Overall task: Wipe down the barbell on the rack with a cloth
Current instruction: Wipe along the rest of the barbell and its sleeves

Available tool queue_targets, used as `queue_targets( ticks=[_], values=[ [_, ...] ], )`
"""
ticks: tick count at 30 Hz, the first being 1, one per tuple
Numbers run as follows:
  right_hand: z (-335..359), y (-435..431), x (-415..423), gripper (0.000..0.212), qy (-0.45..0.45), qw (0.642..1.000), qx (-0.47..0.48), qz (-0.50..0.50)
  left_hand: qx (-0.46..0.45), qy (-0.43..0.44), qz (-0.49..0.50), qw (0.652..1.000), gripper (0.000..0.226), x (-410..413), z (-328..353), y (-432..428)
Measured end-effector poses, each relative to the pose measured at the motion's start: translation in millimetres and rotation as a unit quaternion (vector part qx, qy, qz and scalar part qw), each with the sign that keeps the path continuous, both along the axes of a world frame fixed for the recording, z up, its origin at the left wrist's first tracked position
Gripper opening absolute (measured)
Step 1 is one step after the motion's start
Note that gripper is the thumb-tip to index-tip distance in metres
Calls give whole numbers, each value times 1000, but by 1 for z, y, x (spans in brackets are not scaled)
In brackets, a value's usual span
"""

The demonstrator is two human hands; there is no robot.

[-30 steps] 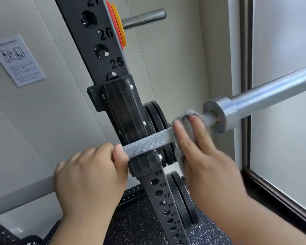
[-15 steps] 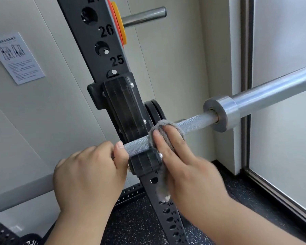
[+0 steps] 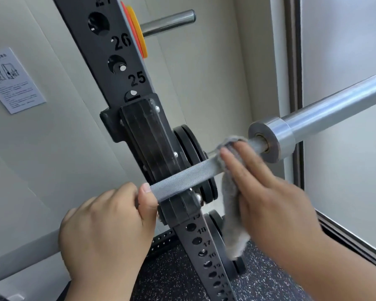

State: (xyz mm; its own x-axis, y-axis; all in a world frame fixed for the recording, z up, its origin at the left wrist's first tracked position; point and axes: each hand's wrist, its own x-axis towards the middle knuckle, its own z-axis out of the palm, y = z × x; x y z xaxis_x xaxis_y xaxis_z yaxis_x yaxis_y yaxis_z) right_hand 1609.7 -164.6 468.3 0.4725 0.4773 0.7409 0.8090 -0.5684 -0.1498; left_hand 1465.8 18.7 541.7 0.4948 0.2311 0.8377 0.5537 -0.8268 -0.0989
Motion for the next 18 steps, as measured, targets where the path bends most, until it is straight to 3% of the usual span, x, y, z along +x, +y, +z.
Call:
queue_targets(
  ticks=[4,8,11,14,18],
  values=[
    [-3,12,-10,81,54,998,4,-6,-24,-10,4,1000,45,0,-2,-3],
    [0,24,-26,81,9,997,43,69,-22,-15,7,1000,44,-1,-1,-4],
    [-3,12,-9,77,-35,997,61,42,-22,-6,4,1000,45,-4,-1,-4],
    [-5,19,-13,77,-1,994,108,21,-31,7,9,999,47,-6,1,-6],
    [-4,40,-39,73,9,989,116,88,-54,28,19,998,50,-5,9,-11]
  ],
)
